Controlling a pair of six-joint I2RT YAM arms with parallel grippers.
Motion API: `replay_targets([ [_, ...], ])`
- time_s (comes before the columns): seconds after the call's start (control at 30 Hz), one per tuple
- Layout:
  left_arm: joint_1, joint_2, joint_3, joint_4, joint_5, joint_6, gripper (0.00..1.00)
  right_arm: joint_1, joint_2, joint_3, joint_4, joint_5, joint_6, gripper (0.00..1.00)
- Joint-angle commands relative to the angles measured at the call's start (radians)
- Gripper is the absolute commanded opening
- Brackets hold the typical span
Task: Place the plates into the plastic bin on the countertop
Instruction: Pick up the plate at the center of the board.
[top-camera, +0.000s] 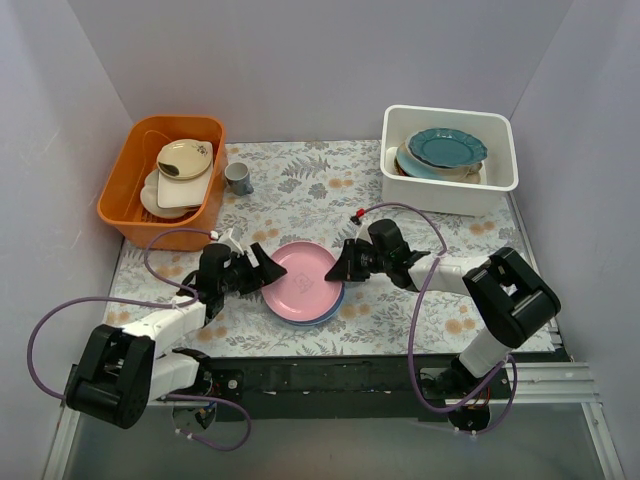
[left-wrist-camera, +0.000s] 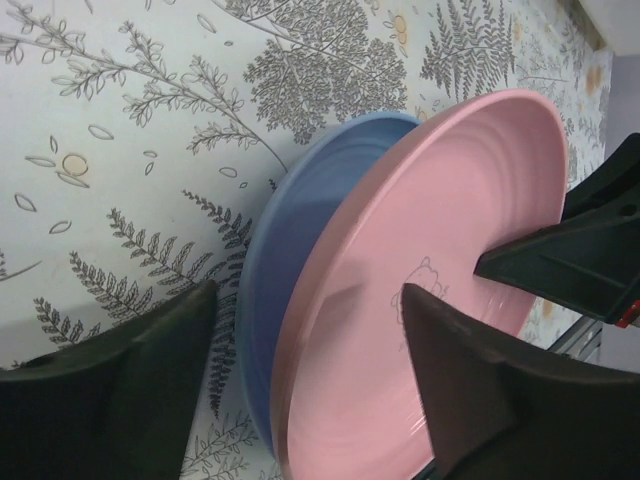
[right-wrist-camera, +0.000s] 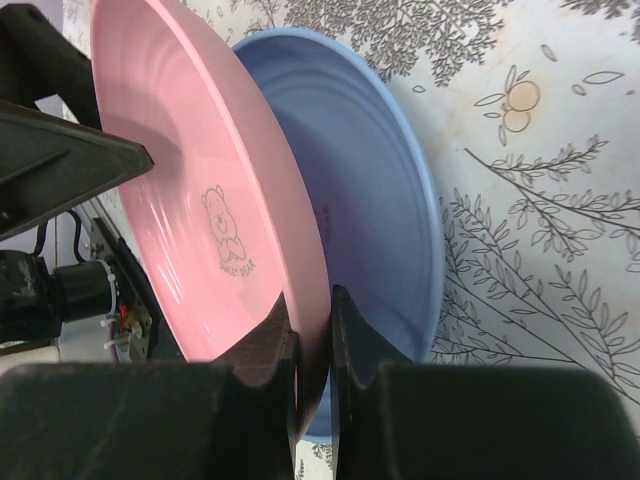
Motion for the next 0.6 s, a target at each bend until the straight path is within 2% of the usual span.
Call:
replay_targets([
  [0.0,-0.002,-0.036,0.038,-0.017,0.013,0.009,0.83,0.006,-0.039,0.036,0.057,-0.047,0.005,0.01],
  [0.03,-0.002,-0.039,0.038,-0.019,0.011,0.009,0.88,0.006,-0.044,0.035,0.055,-0.046,0.005,0.01],
  [0.07,-0.004,-0.044,0.036,-0.024,0.011,0.009,0.98,0.006,-0.045,0.031,0.055,-0.043,0.005,0.01],
  [0.57,-0.004,-0.241,0.057,-0.165,-0.077,0.001,0.98,0.006,-0.076,0.05,0.025,-0.013,-0.007,0.01],
])
